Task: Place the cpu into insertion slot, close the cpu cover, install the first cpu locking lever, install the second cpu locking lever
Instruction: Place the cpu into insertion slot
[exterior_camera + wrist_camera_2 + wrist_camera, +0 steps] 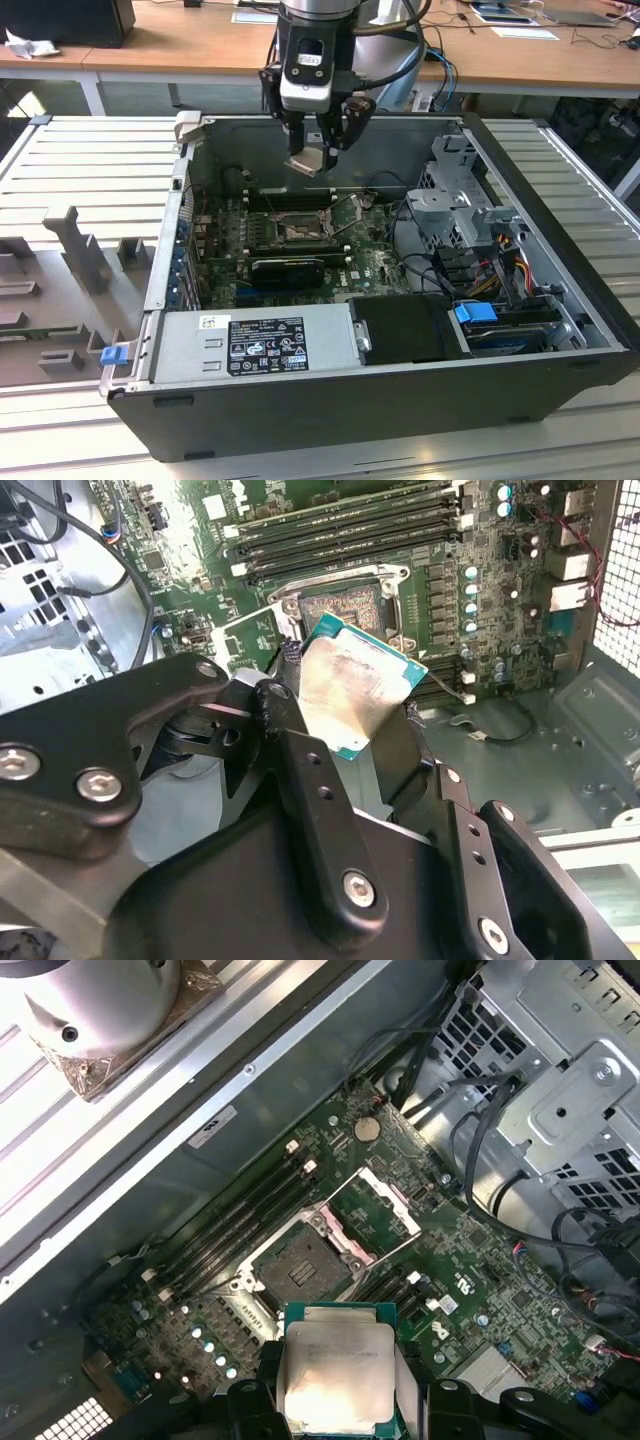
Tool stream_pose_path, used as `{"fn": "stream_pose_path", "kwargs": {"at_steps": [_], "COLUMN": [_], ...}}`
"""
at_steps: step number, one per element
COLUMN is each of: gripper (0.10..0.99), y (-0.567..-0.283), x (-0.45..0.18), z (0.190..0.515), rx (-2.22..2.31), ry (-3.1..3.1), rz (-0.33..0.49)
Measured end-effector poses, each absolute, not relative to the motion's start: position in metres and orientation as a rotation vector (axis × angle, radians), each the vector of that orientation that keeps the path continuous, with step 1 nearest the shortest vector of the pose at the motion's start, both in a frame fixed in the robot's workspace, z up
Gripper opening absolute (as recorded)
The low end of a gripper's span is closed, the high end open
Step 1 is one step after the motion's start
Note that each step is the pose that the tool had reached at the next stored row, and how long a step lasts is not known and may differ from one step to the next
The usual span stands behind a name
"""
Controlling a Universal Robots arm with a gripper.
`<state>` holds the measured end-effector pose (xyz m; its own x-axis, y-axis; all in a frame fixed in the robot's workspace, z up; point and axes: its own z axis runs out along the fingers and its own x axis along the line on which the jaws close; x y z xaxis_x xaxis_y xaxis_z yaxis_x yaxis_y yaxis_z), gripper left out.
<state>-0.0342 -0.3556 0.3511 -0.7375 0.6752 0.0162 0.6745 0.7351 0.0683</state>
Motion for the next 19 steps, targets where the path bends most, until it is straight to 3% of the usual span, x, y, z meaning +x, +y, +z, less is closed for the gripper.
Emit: {"fn": "stream_pose_path", "kwargs": {"at_steps": [19], "gripper": [0.529], "y": [-0.3556], "x": [-0.0342], "z": [0.3508], "rx": [1.303], "ry": [2.842], "rz": [0.108]}}
